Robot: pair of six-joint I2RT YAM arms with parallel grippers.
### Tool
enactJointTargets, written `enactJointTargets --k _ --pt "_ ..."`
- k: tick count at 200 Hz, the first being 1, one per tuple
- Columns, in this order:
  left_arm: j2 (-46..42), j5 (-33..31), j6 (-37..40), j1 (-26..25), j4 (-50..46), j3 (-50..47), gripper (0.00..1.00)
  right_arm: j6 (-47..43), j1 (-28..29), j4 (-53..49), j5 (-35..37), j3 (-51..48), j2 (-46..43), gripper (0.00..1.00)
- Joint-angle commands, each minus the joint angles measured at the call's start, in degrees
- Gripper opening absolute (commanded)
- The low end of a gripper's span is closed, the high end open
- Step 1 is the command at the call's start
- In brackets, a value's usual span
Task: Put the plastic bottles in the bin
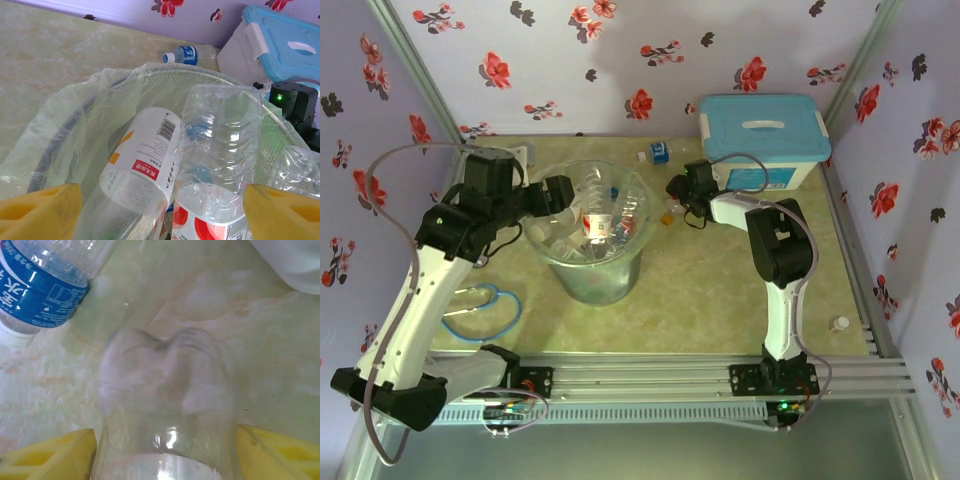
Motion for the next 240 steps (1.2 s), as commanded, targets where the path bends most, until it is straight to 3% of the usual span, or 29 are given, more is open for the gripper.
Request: enactJointTargets --k 1,57,139,193,240 --pt "-1.5 0.9 0.4 0.2 1.7 -0.5 0.85 -0.2 0.5 -1.4 2.4 1.2 1.0 0.69" --pt "-1.8 3.7 -1.1 0.3 3.6 -0.5 0.84 -2.0 0.5 -0.1 3.0 -3.4 -5.2 0.53" --pt "-1.2 14.6 -6.7 0.3 12.9 -1.8 0.85 -5.1 -0.1 -2.3 -2.4 -10.0 -20.5 0.53" --pt "1.8 23.8 -13.4 -2.3 24.9 -1.6 0.87 -8.6 -2.7 -9.7 -17.4 -8.3 -33.7 0.52" --pt "7.5 24.9 -15.9 -9.6 32.2 0.5 0.93 0.5 -3.7 0.9 -32.3 -8.0 -40.9 0.52"
